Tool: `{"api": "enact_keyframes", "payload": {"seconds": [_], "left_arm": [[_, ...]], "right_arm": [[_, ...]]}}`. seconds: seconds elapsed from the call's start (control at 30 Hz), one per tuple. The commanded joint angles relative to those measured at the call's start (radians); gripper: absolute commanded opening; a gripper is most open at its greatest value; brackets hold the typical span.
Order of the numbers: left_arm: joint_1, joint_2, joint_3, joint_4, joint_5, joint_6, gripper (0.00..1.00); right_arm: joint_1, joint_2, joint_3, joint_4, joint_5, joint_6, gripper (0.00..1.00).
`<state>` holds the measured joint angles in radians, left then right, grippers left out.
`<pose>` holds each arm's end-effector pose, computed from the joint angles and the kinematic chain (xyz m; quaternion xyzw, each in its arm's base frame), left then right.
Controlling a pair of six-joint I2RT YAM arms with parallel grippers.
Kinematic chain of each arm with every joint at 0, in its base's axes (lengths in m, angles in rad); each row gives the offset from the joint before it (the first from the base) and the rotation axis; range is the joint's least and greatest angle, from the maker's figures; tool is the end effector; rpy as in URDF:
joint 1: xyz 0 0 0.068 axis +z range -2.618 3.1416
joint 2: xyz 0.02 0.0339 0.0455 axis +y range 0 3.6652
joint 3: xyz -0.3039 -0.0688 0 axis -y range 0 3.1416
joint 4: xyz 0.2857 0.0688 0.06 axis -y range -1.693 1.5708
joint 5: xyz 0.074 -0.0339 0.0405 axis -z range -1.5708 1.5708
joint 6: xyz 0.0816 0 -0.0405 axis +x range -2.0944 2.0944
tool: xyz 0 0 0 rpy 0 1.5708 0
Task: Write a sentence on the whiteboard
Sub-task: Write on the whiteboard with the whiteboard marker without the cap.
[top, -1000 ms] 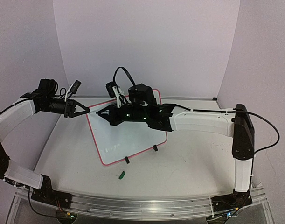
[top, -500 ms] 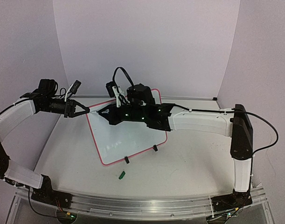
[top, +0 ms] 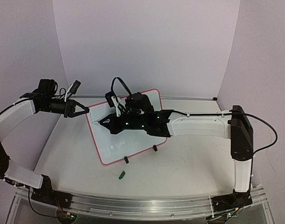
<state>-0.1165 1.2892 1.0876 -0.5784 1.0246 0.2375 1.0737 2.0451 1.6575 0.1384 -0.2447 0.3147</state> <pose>0.3000 -0.1053 0.3252 0.3275 0.7586 -0.4312 0.3625 0.2661 0.5319 0.2936 -0.3599 0.7001 0.4638 0.4065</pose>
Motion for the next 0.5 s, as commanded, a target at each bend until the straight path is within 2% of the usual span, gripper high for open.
{"api": "enact_keyframes", "payload": {"seconds": [0.0, 0.47], "left_arm": [[0.001, -0.034, 0.003, -0.009, 0.026, 0.005, 0.0], [0.001, -0.036, 0.002, -0.011, 0.022, 0.007, 0.0]], "right_arm": [[-0.008, -0.051, -0.044, -0.009, 0.043, -0.002, 0.0], [-0.008, -0.085, -0.05, 0.075, 0.121, 0.005, 0.0]]}}
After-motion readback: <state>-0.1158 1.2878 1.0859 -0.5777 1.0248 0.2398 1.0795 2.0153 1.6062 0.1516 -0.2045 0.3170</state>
